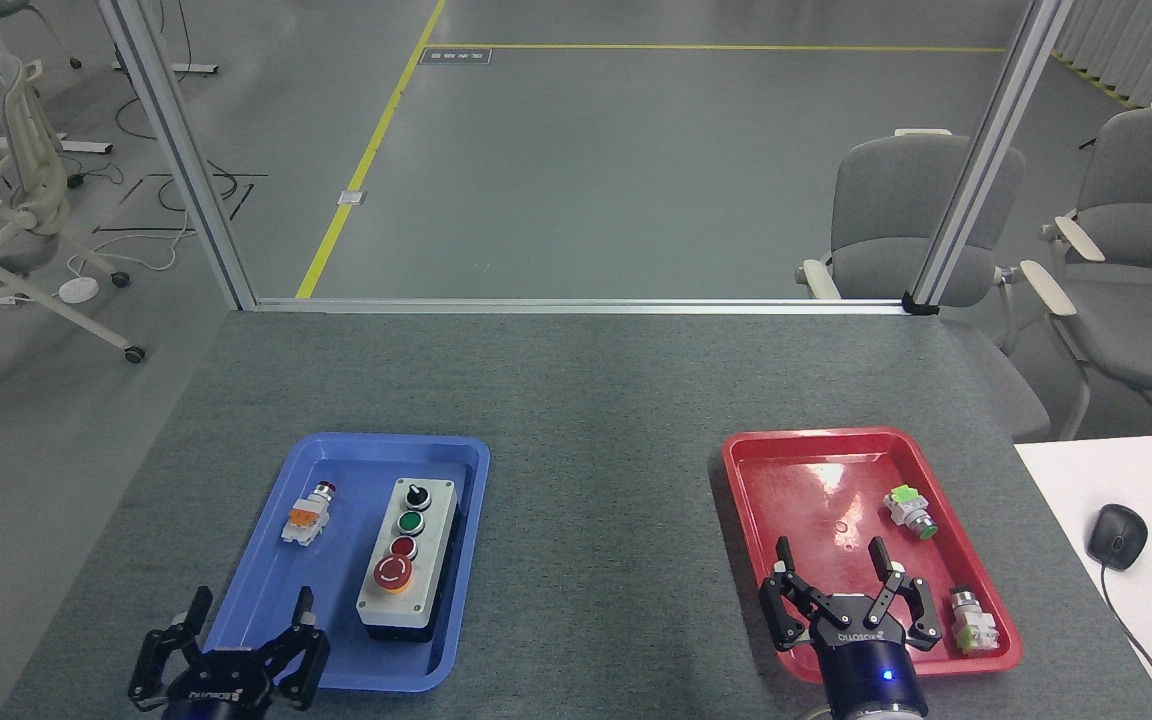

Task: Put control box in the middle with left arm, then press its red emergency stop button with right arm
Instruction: 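Move the left gripper forward to the near end of the gray control box, then close the left gripper on the near end of the control box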

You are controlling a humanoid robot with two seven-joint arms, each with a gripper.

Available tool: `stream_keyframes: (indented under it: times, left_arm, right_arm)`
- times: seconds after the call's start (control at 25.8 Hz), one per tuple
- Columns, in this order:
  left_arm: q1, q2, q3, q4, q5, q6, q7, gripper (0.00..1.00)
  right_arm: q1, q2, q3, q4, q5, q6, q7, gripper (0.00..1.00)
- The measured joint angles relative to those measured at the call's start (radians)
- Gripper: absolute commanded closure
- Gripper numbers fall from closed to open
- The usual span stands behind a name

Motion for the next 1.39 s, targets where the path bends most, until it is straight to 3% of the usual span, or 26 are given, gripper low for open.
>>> stream_keyframes:
  times: [0.19, 0.43, 1.39]
  left_arm:
    - [-0.028, -0.097, -0.032, 0.049, -0.112, -0.001, -0.032, 0.01]
    - [-0.088, -0.155, -0.049, 0.141, -0.157, 0.008, -0.050, 0.01]
    - [-0.104, -0.187, -0.100, 0.162, -0.186, 0.031, -0.096, 0.01]
  right_arm:
    - [0.001, 0.001, -0.003, 0.000, 0.004, -0.002, -0.001, 0.03]
    - [0.002, 0.000, -0.002, 0.000, 0.004, -0.003, -0.006, 0.03]
    - [0.004, -0.001, -0.005, 0.005, 0.004, -0.005, 0.001, 0.03]
